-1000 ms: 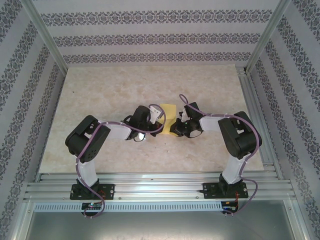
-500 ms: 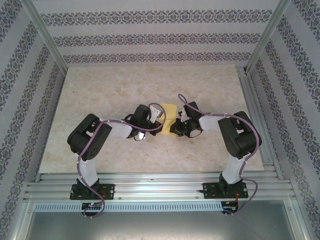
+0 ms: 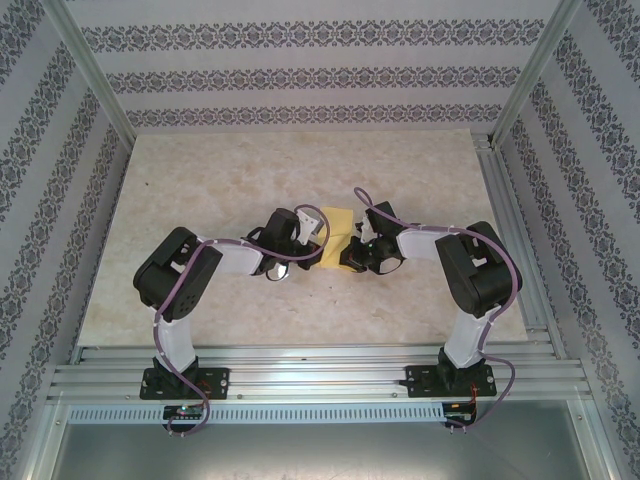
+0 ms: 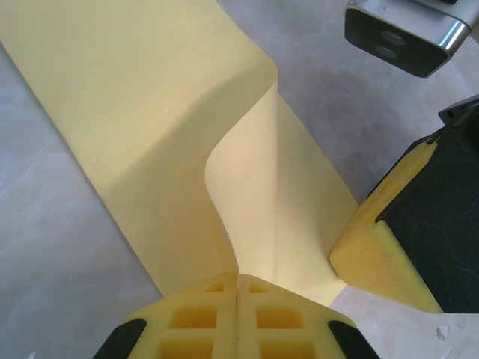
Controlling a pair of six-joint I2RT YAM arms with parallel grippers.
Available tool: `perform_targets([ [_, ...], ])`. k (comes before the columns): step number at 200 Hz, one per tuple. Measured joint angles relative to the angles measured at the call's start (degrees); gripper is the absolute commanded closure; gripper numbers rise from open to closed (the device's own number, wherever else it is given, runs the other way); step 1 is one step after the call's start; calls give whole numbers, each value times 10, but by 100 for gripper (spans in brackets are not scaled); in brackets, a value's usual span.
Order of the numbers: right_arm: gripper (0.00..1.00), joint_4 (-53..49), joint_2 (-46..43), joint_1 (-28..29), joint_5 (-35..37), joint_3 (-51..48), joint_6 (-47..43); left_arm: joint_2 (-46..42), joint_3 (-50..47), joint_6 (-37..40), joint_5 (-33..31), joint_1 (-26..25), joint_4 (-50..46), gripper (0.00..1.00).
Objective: Fold a paper plane with a square sheet of paper (fold left side to right side)
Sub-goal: Fold the triangle a second time at the center of the table.
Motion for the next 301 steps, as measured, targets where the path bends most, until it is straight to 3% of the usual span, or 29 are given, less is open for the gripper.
perform_targets([
  [301,96,-32,4,8,16,20,-13,21,42,22,-18,5,-53,100],
])
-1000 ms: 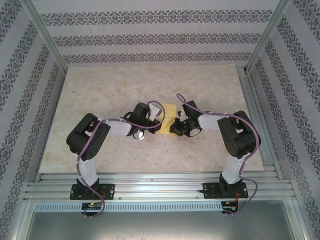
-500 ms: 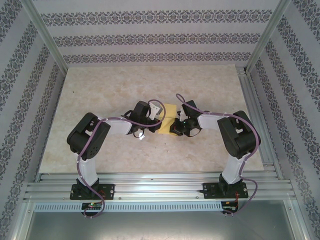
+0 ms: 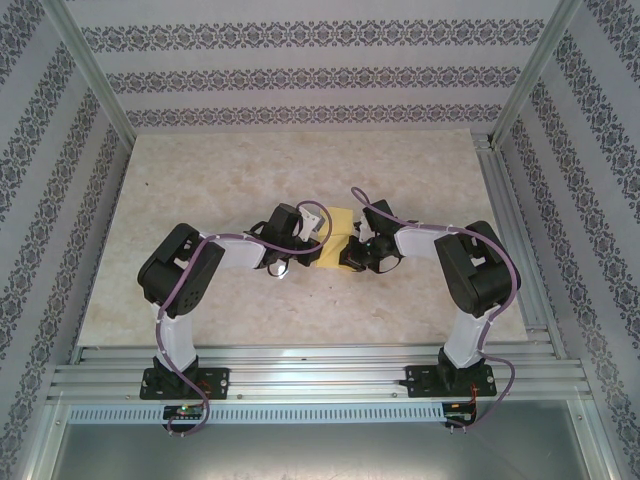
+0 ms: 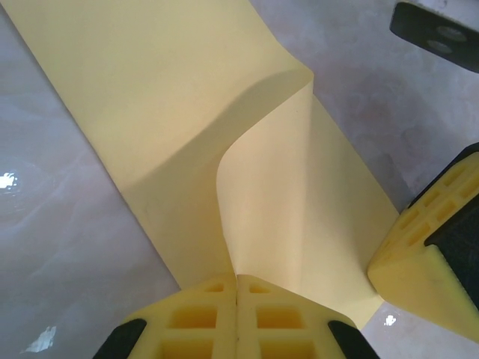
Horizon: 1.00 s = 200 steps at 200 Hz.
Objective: Fold a paper plane with a square sheet of paper (fold left side to right side)
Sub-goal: Fold the triangle a second time at the center of the table.
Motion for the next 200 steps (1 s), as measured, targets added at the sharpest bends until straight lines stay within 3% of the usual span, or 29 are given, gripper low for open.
perform_targets([
  [200,96,-2,3,3,4,4,0,3,8,7,-14,0,-13,100],
])
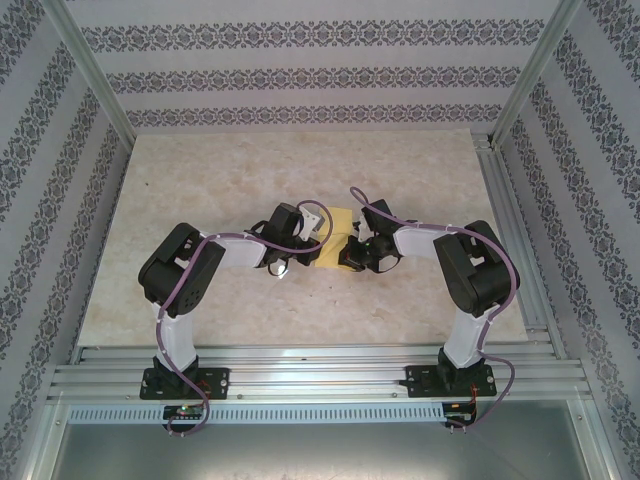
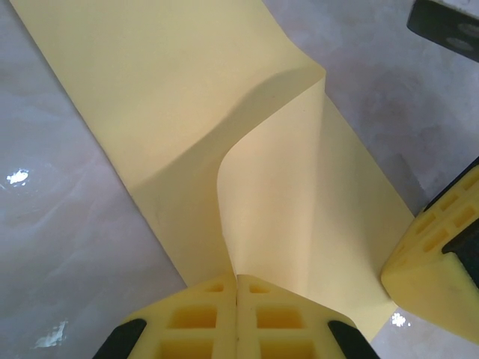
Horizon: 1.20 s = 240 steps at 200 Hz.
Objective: Fold a paper plane with a square sheet of paper (fold left side to right side)
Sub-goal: Fold the triangle a second time at the center of the table.
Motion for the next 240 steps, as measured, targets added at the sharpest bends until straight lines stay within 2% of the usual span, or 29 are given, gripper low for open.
perform_targets([
  [240,96,-6,2,0,0,5,0,12,12,24,-5,0,-4,100],
])
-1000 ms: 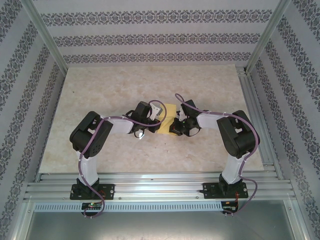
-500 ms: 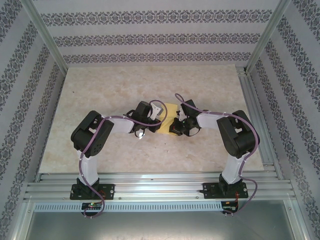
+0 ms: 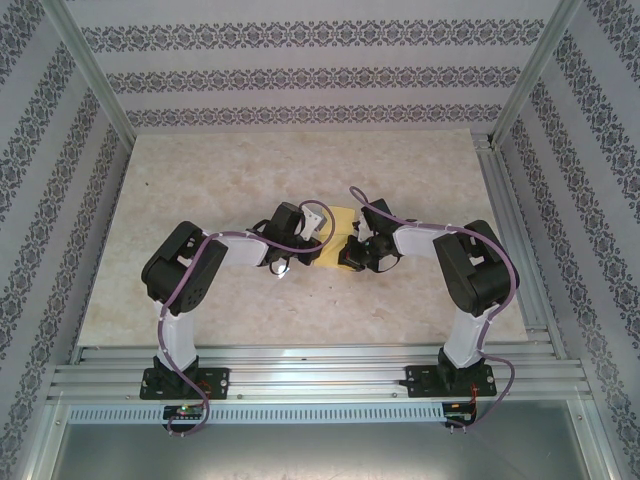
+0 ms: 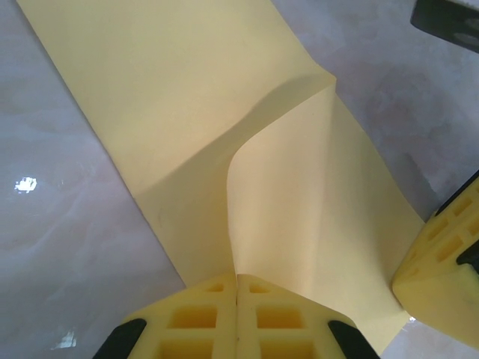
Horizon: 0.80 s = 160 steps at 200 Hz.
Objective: Fold a paper plane with a square sheet of paper (fold left side to right side)
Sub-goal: Fold the triangle a second time at the center of the table.
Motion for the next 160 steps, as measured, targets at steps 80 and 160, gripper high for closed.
perform_targets([
  [80,96,2,3,4,2,4,0,-3,0,1,-10,0,-9,100],
  [160,88,-2,-3,3,8,4,0,-4,-3,4,-12,0,-6,100],
])
